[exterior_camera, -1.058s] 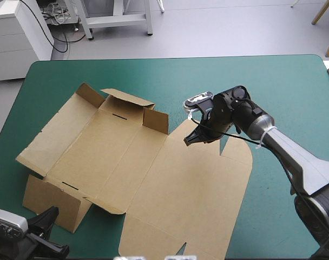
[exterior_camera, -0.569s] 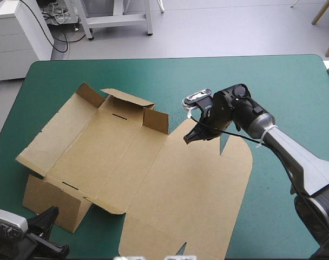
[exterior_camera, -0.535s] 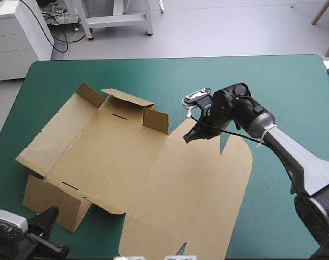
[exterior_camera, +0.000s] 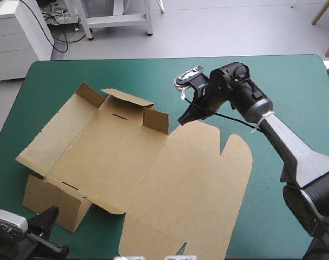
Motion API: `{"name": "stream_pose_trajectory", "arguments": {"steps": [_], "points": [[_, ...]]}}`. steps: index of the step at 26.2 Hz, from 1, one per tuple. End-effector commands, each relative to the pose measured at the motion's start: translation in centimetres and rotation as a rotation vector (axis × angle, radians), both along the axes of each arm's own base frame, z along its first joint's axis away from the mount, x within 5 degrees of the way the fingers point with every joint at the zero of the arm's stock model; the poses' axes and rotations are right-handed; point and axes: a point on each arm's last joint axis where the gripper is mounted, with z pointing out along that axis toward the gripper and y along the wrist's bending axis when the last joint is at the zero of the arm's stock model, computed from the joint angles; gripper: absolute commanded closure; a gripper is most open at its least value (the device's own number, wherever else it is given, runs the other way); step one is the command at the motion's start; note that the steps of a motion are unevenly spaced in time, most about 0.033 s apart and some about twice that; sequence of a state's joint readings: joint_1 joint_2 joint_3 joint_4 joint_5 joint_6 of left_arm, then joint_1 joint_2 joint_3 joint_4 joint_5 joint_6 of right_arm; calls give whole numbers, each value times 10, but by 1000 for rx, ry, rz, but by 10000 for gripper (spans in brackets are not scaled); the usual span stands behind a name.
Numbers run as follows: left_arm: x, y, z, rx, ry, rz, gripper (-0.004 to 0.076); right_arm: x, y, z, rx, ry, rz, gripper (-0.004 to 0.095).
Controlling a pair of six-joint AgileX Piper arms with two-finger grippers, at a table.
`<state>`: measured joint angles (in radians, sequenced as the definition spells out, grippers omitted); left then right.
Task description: Fold the box
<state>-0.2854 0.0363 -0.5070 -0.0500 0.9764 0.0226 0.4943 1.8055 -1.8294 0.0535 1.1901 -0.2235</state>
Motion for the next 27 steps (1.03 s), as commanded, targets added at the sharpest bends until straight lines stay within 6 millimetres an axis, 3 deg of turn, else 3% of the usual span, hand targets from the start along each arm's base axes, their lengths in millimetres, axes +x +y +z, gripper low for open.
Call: {"name": "stream_pose_trajectory", "arguments": {"steps": [1, 9, 18, 24, 27], "points": [[3, -1, 13, -27, -78, -3, 731, 0, 1, 27, 38, -102, 43, 930], [3, -1, 13, -27, -78, -3, 731, 22, 32, 21, 129, -106, 170, 930], [3, -1, 13, -27, -78, -3, 731, 28, 73, 14, 101, -165, 306, 930], [3, -1, 13, -27, -78, -3, 731, 32, 78, 5, 79, -171, 347, 922], [3, -1, 13, -34, -75, 3, 731, 32, 79, 4, 56, -192, 415, 872]]}}
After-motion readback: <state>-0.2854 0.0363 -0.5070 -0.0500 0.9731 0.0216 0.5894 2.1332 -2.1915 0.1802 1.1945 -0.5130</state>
